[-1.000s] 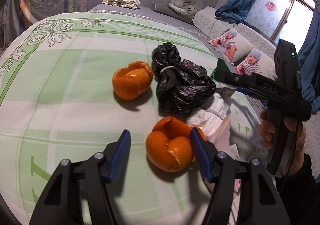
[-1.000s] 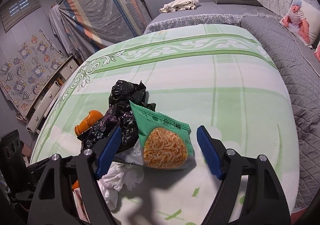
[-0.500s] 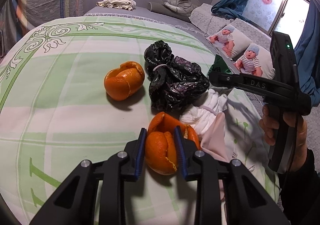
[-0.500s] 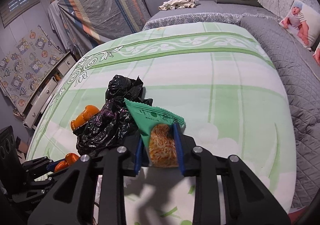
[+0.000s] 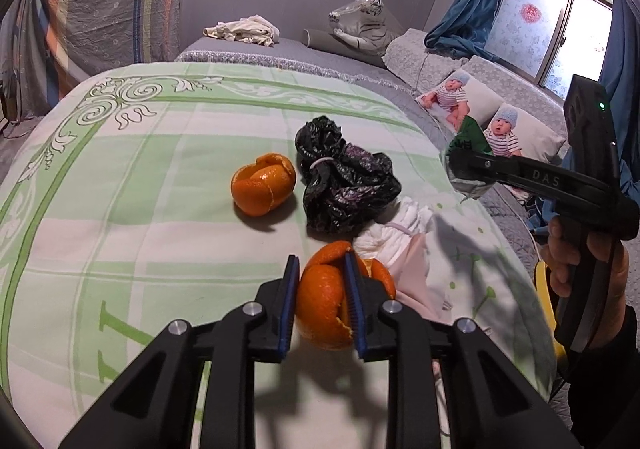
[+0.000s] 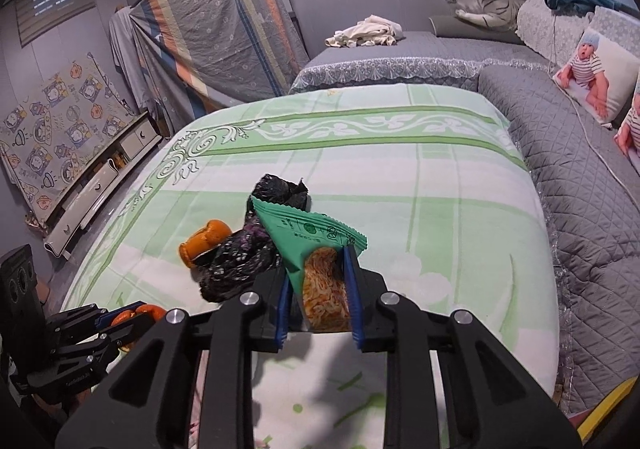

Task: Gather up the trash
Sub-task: 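Lift and carry the orange peel and green packet over the yellow bin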

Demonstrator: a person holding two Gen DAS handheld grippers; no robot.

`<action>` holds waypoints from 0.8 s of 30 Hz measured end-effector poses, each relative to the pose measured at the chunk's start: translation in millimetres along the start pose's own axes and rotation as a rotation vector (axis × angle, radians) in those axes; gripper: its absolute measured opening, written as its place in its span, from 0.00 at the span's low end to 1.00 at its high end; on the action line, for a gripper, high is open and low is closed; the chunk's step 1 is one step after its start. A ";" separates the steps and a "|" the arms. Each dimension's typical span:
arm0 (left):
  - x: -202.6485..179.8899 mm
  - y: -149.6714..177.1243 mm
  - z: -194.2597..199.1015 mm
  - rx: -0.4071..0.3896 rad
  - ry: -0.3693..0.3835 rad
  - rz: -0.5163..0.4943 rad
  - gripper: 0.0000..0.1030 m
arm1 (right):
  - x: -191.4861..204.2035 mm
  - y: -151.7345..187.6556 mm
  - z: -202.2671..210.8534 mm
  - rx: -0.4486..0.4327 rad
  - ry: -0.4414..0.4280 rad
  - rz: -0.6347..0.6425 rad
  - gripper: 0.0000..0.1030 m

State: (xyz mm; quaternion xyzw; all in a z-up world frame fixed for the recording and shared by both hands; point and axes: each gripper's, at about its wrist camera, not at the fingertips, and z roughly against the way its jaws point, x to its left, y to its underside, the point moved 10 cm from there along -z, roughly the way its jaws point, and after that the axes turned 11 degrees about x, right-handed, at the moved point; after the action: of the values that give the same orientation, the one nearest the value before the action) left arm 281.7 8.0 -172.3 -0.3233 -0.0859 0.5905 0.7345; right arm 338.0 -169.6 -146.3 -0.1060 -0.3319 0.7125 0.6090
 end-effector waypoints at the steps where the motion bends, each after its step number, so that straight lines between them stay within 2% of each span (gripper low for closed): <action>1: -1.6 -0.6 5.2 -0.012 -0.003 -0.003 0.21 | 2.1 1.2 7.4 -0.009 -0.002 0.004 0.22; 8: -30.6 -9.6 46.2 -0.109 -0.013 -0.040 0.21 | 10.3 8.0 55.2 -0.069 -0.016 0.027 0.22; 14: -72.2 -18.7 79.3 -0.185 0.003 -0.096 0.21 | 6.5 13.6 103.6 -0.140 -0.017 0.033 0.22; 24: -150.3 -30.3 111.7 -0.253 0.051 -0.198 0.21 | -33.0 22.3 180.8 -0.263 0.023 -0.020 0.22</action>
State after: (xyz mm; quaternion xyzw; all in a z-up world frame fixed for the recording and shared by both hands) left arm 206.3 -91.9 -29.7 -0.4179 -0.1724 0.4915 0.7443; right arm 227.5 -263.6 -31.2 -0.1899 -0.4164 0.6556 0.6006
